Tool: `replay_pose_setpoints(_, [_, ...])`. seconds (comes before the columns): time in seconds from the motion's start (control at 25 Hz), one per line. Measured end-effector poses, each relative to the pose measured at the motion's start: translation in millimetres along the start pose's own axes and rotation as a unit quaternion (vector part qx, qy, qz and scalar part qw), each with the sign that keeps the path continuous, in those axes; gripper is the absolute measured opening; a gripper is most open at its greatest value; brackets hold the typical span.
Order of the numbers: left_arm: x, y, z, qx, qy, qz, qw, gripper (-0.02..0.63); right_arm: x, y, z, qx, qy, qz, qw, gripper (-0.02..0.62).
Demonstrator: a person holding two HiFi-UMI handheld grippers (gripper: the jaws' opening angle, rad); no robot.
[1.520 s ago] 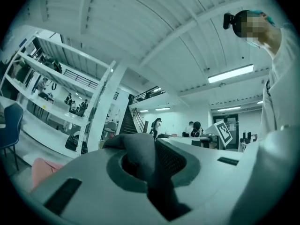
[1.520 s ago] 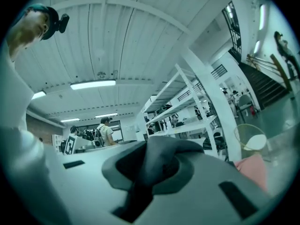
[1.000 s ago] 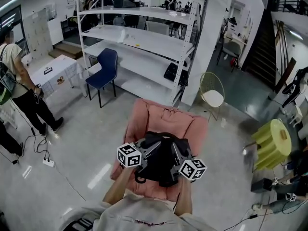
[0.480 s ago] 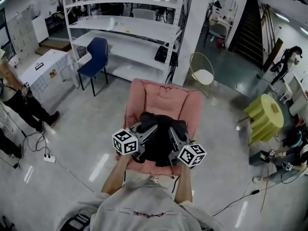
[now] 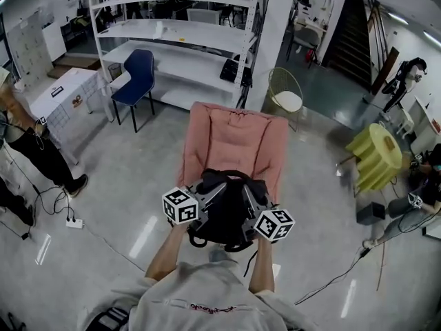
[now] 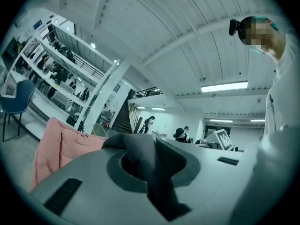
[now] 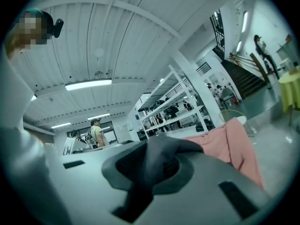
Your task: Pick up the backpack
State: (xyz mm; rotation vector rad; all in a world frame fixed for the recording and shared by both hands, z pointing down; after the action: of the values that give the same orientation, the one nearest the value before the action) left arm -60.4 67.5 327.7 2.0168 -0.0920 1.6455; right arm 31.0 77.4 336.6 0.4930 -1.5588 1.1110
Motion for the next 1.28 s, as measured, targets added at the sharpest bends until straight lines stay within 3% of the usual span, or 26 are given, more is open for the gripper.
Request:
replay_pose_setpoints(0.4, [36.9, -45.3, -25.8, 0.007, 0.019, -0.020, 0.9996, 0.058, 32.5, 17.5, -52.7, 0.020, 0.015, 0.017, 1.000, 0.054])
replay_pose_setpoints(0.88, [27.1, -79.9, -25.7, 0.020, 0.007, 0.009, 0.9997, 0.057, 15.5, 31.1, -82.0, 0.018, -0.013, -0.006, 1.000, 0.054])
replay_pose_setpoints(1.28, [43.0, -83.7, -37.9, 0.005, -0.005, -0.002, 1.0000, 0.054, 35.5, 39.6, -93.8, 0.019, 0.007, -0.017, 1.000, 0.054])
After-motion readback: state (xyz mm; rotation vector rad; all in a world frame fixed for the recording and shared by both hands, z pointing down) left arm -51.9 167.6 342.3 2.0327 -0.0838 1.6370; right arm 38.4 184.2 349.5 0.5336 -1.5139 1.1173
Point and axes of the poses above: the fingertips, and each gripper's own axes: z forward along the fingers, y to its left, x out of its underside, the point moved 1 cm from there along -z, backward along the fingers, and after that the axes turned 4 degrees about x, right-handed, at the moved point
